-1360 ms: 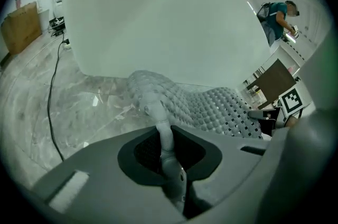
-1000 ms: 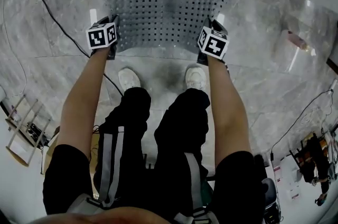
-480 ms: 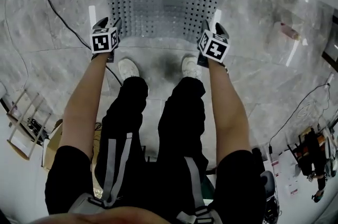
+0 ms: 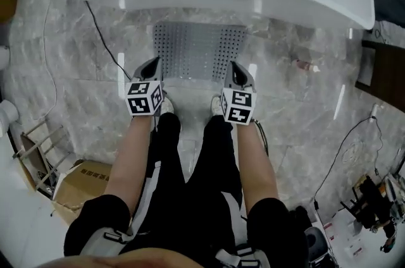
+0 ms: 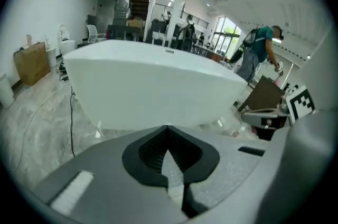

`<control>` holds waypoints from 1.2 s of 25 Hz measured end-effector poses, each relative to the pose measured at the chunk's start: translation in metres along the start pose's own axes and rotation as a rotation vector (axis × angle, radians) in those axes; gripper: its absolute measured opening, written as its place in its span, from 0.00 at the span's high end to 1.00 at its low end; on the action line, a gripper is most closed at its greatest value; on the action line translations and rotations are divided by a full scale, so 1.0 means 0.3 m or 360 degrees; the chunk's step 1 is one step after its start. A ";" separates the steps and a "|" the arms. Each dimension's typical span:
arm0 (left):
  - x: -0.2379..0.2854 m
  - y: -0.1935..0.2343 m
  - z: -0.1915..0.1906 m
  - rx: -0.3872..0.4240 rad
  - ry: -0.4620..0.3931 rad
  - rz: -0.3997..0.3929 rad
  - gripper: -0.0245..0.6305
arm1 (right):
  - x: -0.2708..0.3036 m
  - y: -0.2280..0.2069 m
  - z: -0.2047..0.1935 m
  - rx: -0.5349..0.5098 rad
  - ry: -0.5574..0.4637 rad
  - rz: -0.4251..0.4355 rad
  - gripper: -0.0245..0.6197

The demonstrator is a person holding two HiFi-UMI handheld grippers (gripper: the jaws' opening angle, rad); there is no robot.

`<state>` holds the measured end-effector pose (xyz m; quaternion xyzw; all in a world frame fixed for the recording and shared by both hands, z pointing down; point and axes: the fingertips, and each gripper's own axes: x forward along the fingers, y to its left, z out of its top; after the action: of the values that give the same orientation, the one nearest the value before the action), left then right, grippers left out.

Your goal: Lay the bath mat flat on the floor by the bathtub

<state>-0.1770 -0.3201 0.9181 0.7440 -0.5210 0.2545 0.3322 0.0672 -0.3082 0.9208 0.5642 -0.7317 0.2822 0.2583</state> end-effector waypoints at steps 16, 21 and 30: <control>-1.192 -0.703 1.160 0.0320 -0.0919 -0.0178 0.96 | -1.200 0.209 1.259 -0.0034 -0.0942 0.0187 0.95; -1.440 -0.741 1.318 0.0396 -0.1119 -0.0170 0.96 | -1.423 0.263 1.433 -0.0079 -0.1152 0.0186 0.95; -1.484 -0.684 1.338 0.0403 -0.1154 -0.0165 0.96 | -1.466 0.276 1.497 -0.0067 -0.1239 0.0088 0.95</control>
<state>-0.1162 -0.3067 0.2876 0.8460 -0.5309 0.0201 0.0445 0.0611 -0.3086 0.2868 0.6036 -0.7956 0.0388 -0.0347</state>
